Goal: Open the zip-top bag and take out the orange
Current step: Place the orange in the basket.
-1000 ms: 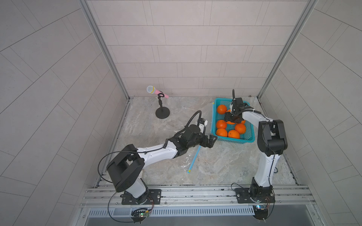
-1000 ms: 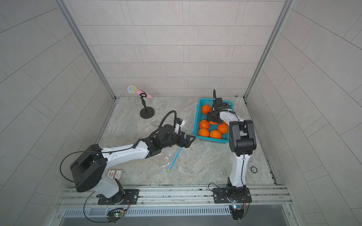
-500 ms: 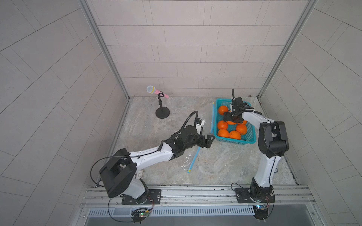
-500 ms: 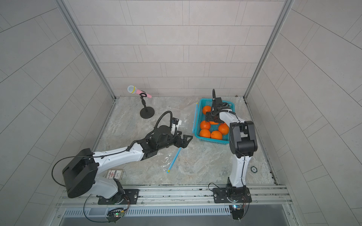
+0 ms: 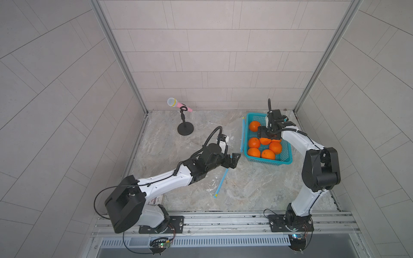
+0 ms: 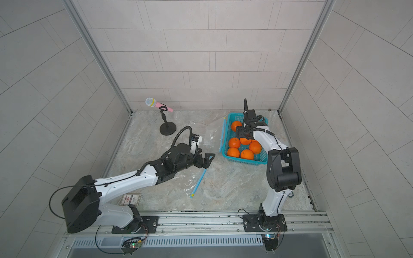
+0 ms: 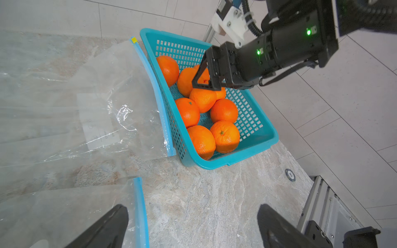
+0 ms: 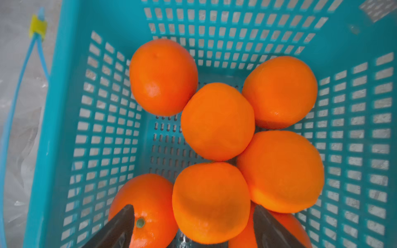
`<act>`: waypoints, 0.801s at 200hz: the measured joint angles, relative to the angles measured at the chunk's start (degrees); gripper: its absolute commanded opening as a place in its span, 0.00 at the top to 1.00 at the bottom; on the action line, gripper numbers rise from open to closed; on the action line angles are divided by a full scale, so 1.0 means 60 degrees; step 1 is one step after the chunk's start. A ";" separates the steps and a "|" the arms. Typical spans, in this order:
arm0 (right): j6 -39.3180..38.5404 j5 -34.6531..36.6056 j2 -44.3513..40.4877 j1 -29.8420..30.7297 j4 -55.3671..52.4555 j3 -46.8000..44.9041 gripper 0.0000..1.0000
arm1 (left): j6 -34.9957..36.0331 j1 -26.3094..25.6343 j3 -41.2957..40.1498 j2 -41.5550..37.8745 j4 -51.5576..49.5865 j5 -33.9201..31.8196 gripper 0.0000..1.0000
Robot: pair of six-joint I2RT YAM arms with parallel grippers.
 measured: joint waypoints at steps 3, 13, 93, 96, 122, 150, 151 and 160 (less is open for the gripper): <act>0.0029 -0.0062 -0.0087 0.0007 0.0058 -0.0113 0.19 | 0.0004 0.0058 -0.0062 -0.0168 -0.0047 -0.0047 0.00; 0.0109 -0.0299 -0.0302 0.0011 0.0164 -0.0328 0.23 | 0.0004 0.0226 -0.0262 -0.0659 -0.0164 -0.0175 0.00; 0.0244 -0.1260 -0.2787 0.0597 0.1078 -0.2514 0.10 | 0.0903 0.1253 -0.1395 -0.4703 -0.1956 -0.3206 0.00; 0.0248 -0.1239 -0.3100 0.0619 0.1177 -0.2677 0.10 | 0.1053 0.1279 -0.1483 -0.4838 -0.1916 -0.3457 0.00; -0.0124 -0.0656 -0.6000 0.0455 0.2652 -0.4386 0.01 | 0.2539 0.2040 -0.2648 -0.5581 -0.1381 -0.5133 0.00; -0.0732 0.0506 -0.8251 -0.0018 0.5690 -0.7552 0.01 | 0.3603 0.4288 -0.3887 -0.5115 -0.0372 -0.5253 0.00; -0.0747 0.0525 -0.8266 -0.0040 0.5748 -0.7624 0.01 | 0.3639 0.4408 -0.3963 -0.5038 -0.0255 -0.5264 0.00; -0.0933 0.0852 -0.8247 -0.0321 0.6400 -0.8404 0.01 | 0.3850 0.4918 -0.4415 -0.4590 0.0404 -0.5319 0.00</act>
